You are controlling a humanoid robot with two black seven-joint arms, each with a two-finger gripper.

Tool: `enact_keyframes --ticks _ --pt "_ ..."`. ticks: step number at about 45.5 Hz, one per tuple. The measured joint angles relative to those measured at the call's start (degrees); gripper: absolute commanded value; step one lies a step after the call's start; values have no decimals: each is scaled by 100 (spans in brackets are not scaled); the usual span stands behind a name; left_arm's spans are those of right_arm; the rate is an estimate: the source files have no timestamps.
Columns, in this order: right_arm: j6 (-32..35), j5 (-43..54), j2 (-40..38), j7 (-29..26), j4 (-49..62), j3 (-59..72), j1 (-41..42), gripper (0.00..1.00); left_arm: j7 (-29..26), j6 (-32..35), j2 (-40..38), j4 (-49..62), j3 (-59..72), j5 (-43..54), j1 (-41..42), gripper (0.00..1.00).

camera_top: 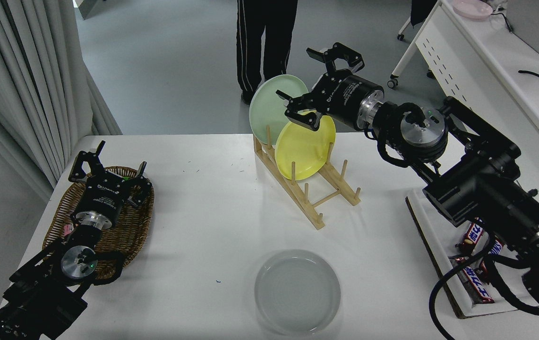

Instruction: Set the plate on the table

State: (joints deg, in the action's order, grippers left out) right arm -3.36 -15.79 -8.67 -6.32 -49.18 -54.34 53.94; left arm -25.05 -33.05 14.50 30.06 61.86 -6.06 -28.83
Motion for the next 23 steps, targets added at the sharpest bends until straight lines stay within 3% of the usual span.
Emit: enact_keyframes --ticks 11,23 --pt "118 166 35 665 525 -513 -438 99 0 0 0 0 0 1 0 100" --pt "691 647 36 1153 745 -904 -990 99 0 0 0 1 0 0 0 100"
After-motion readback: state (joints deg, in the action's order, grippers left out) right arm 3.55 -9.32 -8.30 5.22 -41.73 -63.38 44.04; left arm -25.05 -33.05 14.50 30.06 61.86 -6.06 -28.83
